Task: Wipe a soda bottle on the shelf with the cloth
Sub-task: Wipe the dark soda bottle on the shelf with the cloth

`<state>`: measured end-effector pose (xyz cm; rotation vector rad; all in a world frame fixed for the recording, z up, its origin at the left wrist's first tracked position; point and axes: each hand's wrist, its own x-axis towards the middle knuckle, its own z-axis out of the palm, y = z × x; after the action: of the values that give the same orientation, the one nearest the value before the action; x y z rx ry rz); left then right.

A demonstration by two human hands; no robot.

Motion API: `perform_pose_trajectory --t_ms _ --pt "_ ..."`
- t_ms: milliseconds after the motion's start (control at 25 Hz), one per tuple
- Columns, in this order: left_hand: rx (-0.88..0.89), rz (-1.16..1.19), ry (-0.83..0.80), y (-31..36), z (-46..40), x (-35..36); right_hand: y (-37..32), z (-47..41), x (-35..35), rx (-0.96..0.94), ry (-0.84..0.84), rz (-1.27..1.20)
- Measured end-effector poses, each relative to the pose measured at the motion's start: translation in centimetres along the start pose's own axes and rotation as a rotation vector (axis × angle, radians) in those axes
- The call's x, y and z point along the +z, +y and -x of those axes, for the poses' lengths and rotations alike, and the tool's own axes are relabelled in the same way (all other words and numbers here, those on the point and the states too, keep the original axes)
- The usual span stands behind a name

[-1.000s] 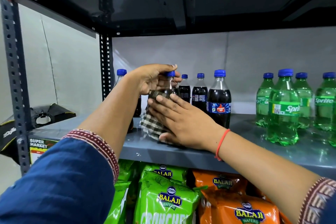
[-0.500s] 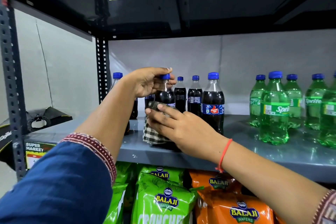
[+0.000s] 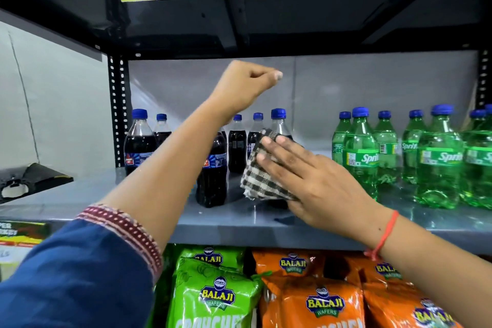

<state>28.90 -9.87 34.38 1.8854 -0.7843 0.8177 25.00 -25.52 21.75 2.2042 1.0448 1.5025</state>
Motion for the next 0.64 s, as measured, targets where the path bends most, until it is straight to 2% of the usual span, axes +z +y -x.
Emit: perform_pose_trajectory --t_ms 160,280,360,640 --pt "-0.275 0.117 -0.146 -1.4 -1.3 3.4 1.2 0.7 0.4 -0.003 -0.071 0.067" --pt "-0.427 0.347 -0.266 -2.5 -1.0 4.3 1.5 1.0 1.7 -0.030 -0.112 0.156" --pt "-0.458 0.423 -0.282 -2.7 -1.0 4.4 1.5 1.0 2.8 -0.038 -0.085 0.174" --pt "-0.512 0.457 -0.343 -2.9 -1.5 4.1 2.7 -0.9 4.0 -0.105 -0.039 0.237"
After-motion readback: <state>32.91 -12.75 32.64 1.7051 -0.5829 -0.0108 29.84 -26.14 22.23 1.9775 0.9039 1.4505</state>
